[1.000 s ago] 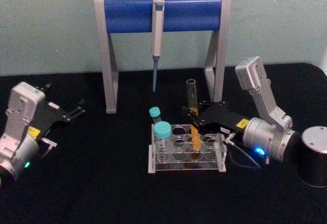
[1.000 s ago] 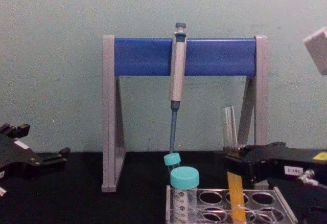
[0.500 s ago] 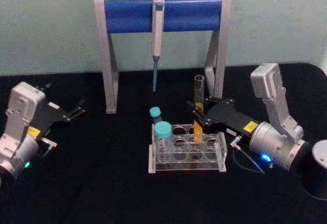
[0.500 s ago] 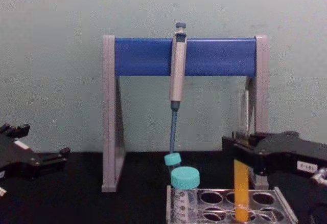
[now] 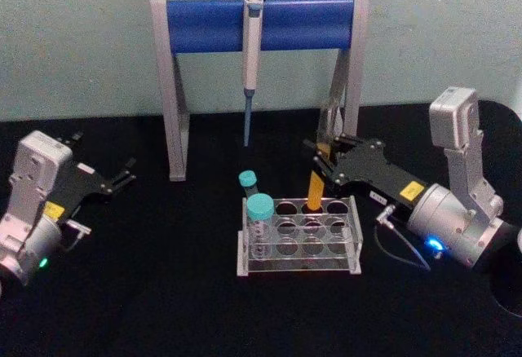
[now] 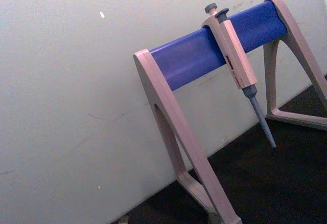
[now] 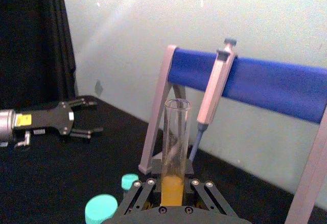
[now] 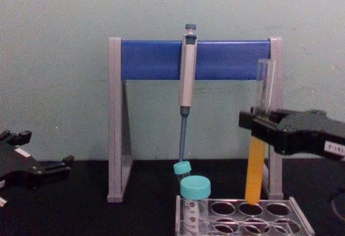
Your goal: Pick up the test tube from the test tube rack, shake it, then place it back into the test tube rack.
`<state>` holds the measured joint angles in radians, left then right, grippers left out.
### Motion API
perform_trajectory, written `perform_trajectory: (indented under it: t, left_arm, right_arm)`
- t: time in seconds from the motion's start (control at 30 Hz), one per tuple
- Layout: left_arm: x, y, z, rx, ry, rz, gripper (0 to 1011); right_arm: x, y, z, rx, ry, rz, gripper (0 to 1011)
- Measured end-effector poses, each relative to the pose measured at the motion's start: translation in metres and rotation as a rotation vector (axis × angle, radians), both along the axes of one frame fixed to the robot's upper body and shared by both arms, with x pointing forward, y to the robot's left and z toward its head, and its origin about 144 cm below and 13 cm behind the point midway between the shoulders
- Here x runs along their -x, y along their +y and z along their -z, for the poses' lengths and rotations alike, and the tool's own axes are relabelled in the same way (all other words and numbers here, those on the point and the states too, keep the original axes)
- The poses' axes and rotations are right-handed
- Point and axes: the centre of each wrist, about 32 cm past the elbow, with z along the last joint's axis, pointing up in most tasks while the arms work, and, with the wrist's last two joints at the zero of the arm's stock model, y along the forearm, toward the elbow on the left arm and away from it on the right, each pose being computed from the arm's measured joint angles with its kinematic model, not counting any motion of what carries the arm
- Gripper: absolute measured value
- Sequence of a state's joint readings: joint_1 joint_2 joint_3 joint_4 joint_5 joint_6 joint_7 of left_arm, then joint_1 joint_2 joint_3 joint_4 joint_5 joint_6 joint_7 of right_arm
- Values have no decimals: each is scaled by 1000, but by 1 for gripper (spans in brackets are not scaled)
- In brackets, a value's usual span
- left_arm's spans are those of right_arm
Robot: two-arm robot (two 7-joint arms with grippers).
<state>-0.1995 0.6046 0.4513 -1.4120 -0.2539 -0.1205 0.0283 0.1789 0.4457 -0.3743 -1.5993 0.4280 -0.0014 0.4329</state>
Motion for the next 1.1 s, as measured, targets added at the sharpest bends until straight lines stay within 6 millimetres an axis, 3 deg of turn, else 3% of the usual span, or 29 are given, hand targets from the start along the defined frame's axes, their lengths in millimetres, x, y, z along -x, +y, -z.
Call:
perform_trajectory:
  t: [0.37, 1.1]
  left_arm:
    - [0, 0, 0, 0, 0, 0, 1001]
    - [0, 0, 0, 0, 0, 0, 1001]
  right_arm:
    - [-7, 4, -18, -18, -56, -2, 229]
    - [-19, 6, -20, -3, -54, 19, 229]
